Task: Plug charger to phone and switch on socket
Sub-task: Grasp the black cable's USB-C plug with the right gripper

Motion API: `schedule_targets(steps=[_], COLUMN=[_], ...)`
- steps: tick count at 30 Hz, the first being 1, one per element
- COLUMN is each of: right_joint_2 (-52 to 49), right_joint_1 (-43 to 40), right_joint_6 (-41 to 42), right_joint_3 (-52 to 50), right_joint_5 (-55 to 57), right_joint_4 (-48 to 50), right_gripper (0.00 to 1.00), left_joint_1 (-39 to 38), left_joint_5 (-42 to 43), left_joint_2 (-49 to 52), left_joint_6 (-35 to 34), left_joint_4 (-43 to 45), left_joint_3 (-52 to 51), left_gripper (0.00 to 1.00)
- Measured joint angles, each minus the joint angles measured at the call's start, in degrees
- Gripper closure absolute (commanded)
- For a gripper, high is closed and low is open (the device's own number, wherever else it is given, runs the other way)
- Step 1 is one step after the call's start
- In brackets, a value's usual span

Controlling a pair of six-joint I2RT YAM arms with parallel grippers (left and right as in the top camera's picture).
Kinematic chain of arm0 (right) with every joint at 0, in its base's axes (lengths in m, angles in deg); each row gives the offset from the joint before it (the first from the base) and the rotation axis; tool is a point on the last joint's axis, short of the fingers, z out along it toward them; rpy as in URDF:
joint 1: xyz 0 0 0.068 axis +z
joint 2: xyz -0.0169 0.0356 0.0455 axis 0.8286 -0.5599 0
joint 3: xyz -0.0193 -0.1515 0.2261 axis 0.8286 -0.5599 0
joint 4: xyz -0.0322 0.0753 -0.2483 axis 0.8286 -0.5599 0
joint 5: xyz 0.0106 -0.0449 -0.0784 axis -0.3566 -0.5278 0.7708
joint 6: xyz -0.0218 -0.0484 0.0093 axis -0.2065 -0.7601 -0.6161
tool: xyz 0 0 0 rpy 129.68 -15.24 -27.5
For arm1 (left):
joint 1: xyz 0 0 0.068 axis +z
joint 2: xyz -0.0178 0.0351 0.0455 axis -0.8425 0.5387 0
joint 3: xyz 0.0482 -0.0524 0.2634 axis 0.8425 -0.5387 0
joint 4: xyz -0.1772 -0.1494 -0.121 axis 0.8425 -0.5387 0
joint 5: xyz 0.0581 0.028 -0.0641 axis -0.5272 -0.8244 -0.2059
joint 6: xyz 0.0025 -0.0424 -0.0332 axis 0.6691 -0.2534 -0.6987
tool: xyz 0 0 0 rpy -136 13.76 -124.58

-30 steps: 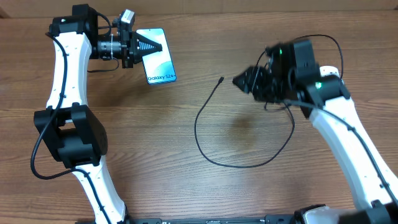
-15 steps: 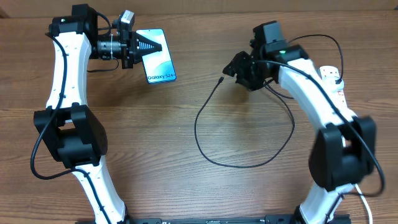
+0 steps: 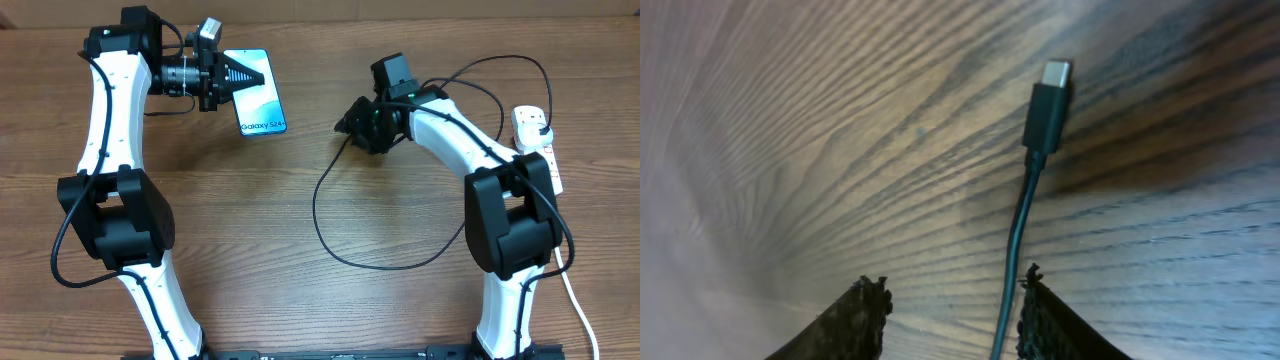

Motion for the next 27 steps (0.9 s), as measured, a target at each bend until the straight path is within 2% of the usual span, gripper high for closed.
schedule_targets(steps=[7, 27], right_joint_2=[-1.86, -5.64], right_joint_1=[-0.13, -0.15], right_joint_6=[0.96, 1.99], right_joint_3=[0.00, 0.83], right_joint_5=[1.16, 1.90], right_joint_4=[2.43, 5.68], right_gripper=[0.62, 0.64], left_joint_1=[0.00, 0.00], left_joint_5=[-0.02, -0.22], left_joint_2=[0.00, 0.00], left_joint_6=[0.00, 0.00], left_joint_4=[-0.02, -0.02], left_joint_3=[0.00, 0.00], left_gripper=[0.96, 0.96])
